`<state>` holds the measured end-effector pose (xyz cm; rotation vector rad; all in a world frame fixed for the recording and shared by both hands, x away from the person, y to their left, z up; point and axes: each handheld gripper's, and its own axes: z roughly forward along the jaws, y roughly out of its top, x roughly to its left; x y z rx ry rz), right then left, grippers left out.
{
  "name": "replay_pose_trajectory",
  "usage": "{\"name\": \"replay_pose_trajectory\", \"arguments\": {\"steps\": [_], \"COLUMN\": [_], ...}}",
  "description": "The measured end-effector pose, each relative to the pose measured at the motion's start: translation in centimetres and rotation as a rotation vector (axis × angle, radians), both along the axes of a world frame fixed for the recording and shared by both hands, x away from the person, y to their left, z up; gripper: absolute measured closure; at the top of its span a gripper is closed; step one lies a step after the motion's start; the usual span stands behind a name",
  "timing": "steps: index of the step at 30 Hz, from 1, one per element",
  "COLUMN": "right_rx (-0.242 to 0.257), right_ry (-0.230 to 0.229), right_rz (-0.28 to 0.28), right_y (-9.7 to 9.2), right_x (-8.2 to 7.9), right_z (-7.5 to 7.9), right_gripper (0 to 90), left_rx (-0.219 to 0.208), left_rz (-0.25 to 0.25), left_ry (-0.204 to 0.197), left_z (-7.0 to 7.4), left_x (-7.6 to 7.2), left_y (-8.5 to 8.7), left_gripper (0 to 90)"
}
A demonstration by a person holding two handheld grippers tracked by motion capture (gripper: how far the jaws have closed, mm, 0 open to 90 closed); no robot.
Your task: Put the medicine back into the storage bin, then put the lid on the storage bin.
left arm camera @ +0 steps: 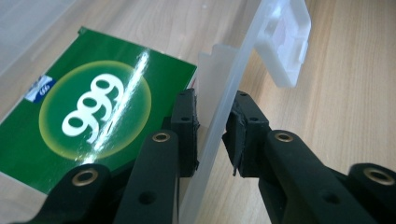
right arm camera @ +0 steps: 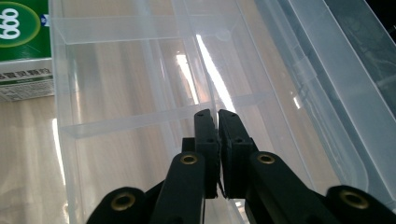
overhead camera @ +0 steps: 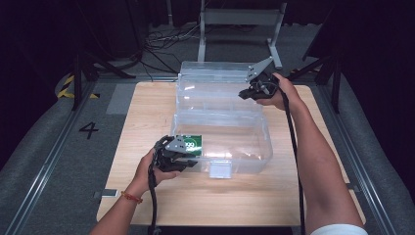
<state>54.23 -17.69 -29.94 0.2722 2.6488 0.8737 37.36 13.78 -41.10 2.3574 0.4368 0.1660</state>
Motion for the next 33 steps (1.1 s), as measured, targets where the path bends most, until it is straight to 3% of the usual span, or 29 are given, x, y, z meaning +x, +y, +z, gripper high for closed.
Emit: {"name": "replay_pose_trajectory", "arguments": {"steps": [10,19,33], "right_rx": [0.001,-0.049,-0.028], "right_ry": [-0.016,-0.053,-0.070], "right_rz": [0.019,0.016,0.034], "right_y": [0.1,-0.1,-0.8], "right_x": [-1.7,-2.7,-4.6], "right_z": [1.0,1.7,2.4], "right_gripper": [88.5,88.5,89.4], "left_rx": [-0.005,-0.001,0.000], "left_rz": [0.001,-0.003,0.008], "left_ry": [-0.005,-0.024,-0.017], "left_z": [-0.1,-0.1,-0.1], "left_x": [-0.1,0.0,-0.2], "left_y": [0.0,-1.3,-1.6], "left_gripper": [74.5,75.0,74.5]}}
